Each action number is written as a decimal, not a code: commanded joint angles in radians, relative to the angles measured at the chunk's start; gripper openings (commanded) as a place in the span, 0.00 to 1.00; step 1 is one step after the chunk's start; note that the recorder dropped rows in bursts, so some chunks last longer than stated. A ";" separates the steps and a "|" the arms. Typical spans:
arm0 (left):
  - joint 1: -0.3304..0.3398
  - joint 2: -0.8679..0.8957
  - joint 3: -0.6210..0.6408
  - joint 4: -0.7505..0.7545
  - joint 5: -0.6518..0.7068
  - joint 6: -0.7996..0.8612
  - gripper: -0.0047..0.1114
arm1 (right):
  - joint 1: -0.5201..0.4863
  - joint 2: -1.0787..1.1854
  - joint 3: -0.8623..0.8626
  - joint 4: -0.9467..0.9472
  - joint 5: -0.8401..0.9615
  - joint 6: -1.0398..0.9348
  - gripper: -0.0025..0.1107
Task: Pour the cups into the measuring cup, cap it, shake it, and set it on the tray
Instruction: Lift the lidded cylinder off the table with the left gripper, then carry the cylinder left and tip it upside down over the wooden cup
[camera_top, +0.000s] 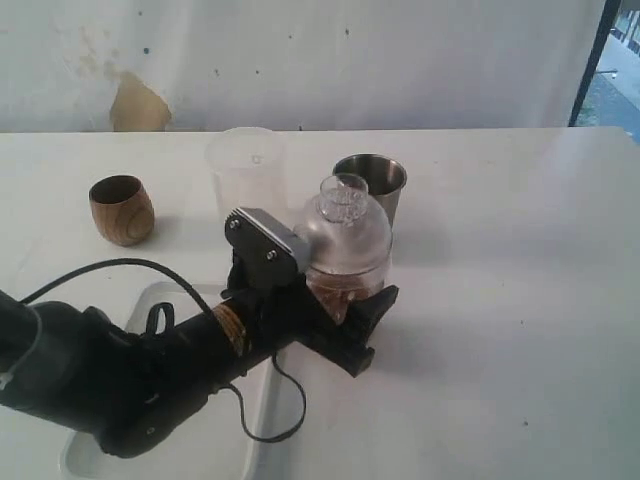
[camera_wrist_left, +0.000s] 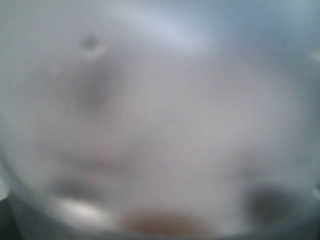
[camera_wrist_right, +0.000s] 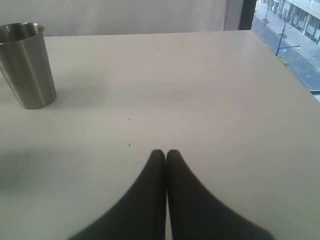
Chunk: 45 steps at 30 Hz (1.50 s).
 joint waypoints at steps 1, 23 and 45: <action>-0.002 -0.173 0.007 0.007 -0.037 0.015 0.04 | -0.005 -0.006 0.002 -0.002 -0.003 0.004 0.02; -0.009 -0.402 -0.005 -0.031 0.340 0.043 0.04 | -0.005 -0.006 0.002 -0.002 -0.003 0.004 0.02; 0.061 -0.532 -0.005 -0.330 0.194 0.270 0.04 | -0.003 -0.006 0.002 -0.002 -0.003 0.004 0.02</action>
